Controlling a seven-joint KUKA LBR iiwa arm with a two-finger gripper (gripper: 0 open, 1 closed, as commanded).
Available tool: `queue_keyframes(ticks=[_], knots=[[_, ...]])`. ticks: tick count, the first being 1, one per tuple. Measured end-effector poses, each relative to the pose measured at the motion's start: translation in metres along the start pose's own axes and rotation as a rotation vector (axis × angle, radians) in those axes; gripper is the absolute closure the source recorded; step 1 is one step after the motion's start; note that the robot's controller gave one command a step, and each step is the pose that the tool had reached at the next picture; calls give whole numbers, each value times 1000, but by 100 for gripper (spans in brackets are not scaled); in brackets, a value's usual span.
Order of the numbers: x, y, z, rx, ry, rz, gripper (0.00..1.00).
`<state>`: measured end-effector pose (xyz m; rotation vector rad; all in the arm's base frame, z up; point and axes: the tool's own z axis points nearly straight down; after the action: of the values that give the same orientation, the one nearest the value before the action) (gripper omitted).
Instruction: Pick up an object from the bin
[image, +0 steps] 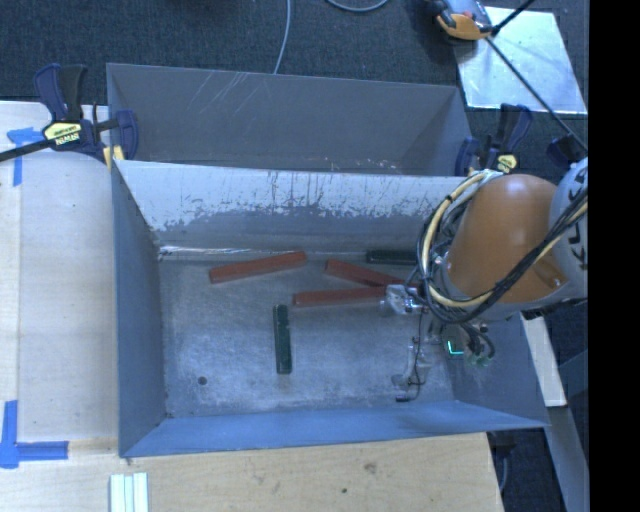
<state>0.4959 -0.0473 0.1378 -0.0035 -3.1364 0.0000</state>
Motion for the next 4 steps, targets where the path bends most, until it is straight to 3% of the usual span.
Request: queue_keyframes(ticks=[1, 2, 3, 4], knots=[[-2, 0, -4, 1, -8, -2, 0], [-17, 23, 7, 4, -11, -72, 0], [-51, 54, 54, -1, -15, -137, 0], [-52, 67, 61, 3, -9, -239, 0]])
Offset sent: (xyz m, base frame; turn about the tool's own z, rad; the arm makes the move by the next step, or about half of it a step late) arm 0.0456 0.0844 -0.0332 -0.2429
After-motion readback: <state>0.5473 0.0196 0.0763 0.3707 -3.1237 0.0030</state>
